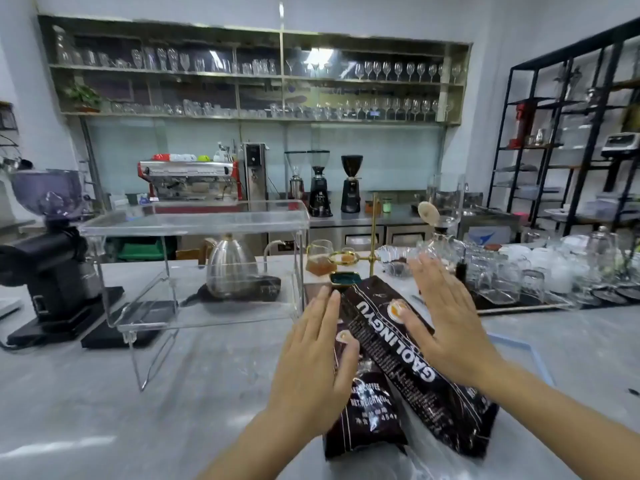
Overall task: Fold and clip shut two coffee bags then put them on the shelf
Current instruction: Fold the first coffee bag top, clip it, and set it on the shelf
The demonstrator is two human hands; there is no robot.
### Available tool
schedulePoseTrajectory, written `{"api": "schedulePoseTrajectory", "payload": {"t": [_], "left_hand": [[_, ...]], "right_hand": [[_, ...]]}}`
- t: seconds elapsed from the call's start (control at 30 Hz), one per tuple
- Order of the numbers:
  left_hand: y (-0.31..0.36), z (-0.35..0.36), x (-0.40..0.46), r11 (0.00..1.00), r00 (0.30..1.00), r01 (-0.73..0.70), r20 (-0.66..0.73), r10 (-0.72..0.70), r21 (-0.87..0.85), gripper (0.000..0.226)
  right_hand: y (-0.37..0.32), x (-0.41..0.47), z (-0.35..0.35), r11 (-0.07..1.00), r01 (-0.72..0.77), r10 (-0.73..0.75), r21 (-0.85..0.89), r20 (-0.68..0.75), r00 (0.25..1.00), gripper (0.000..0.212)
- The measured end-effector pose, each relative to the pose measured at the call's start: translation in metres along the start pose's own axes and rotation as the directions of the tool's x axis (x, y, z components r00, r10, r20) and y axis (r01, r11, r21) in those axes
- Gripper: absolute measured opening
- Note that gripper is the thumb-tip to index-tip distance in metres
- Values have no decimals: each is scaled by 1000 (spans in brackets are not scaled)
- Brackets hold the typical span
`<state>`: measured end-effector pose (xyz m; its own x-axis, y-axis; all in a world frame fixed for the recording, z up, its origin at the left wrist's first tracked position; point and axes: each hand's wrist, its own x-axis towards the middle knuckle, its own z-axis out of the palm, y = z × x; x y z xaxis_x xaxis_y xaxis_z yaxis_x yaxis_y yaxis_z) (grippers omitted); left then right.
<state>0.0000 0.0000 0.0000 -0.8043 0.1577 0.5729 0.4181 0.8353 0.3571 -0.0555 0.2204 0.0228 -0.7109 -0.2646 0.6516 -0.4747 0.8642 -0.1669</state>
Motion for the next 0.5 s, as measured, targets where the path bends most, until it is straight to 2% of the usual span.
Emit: {"api": "schedulePoseTrajectory", "payload": {"t": [0.17,0.27,0.33,0.4,0.47,0.5], "left_hand": [[22,25,-10,991,991,32,132,-14,-132,63],[39,36,-14,980,986,37,165,-4,-197,58],[51,37,-14,944,980,118,189,-61,-309,47],[61,41,-9,880,965,225,221,-141,-419,19],[64,46,1,811,944,320,235,-231,-490,21],[63,49,7,777,928,368,258,-270,-511,14]], "right_hand": [[28,-31,9,980,-167,157,109,93,983,70],[42,-47,16,916,-339,301,213,189,935,63],[49,-52,22,856,-441,380,271,249,891,59],[53,-56,26,827,-488,426,278,254,868,51],[56,-58,29,808,-511,458,295,232,858,33],[57,-60,30,805,-512,463,300,221,858,25]]}}
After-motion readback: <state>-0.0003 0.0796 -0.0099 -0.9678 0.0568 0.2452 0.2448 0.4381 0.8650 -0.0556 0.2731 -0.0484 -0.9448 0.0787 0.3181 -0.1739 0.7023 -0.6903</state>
